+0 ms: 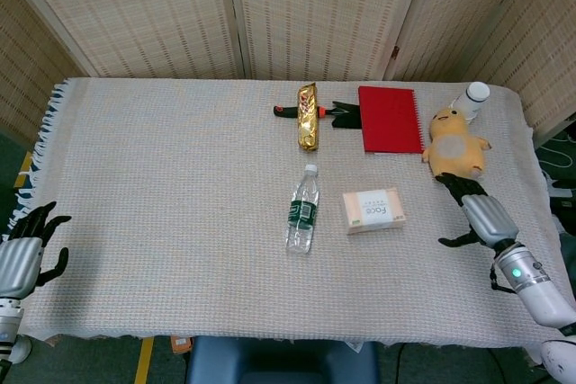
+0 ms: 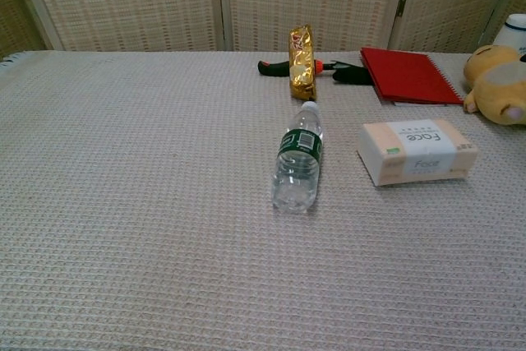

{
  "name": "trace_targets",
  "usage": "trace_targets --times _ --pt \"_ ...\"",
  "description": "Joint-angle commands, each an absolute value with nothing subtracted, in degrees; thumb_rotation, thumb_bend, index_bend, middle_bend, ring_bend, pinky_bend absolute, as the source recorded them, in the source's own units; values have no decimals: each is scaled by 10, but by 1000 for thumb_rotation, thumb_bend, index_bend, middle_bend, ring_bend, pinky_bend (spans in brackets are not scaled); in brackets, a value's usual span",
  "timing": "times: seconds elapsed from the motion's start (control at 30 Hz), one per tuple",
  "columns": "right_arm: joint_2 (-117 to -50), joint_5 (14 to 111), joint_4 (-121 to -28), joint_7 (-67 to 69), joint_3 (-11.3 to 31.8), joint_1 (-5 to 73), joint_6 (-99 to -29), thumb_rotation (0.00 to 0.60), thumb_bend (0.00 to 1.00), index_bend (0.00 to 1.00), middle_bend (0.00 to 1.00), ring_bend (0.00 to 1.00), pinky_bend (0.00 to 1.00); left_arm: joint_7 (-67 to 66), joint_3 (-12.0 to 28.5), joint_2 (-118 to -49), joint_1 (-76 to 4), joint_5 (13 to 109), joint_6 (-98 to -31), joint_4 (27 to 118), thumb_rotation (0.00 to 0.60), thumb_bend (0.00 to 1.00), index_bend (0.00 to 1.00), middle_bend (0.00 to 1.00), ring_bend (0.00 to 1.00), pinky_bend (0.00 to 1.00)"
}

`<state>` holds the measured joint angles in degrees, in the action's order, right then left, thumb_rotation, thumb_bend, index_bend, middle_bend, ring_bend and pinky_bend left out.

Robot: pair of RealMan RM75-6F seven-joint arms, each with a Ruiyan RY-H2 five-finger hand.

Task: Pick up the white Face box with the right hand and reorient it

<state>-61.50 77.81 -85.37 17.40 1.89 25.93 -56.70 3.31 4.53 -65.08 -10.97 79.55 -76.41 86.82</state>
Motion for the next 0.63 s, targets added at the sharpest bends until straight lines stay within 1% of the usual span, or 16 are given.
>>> trace_targets --times 0.03,0.1,0.23,0.37,0.63 --pt "-695 731 -843 -71 20 131 -814 600 0 0 0 0 0 30 45 -652 -110 795 -764 867 600 498 211 0 0 100" --pt "-713 728 -824 -51 18 109 -835 600 0 0 0 0 0 28 45 -653 -110 794 -763 867 600 498 212 0 0 100" --pt "-722 713 -788 1 23 83 -833 600 0 19 1 0 0 22 45 -655 -112 791 -759 866 600 498 212 0 0 100" --pt "-747 726 -726 14 26 73 -843 600 0 38 1 0 0 17 45 -658 -113 788 -757 862 600 497 212 0 0 100" --pt "-739 744 -728 44 40 62 -850 600 0 39 1 0 0 14 45 -662 -113 789 -759 860 600 498 212 0 0 100"
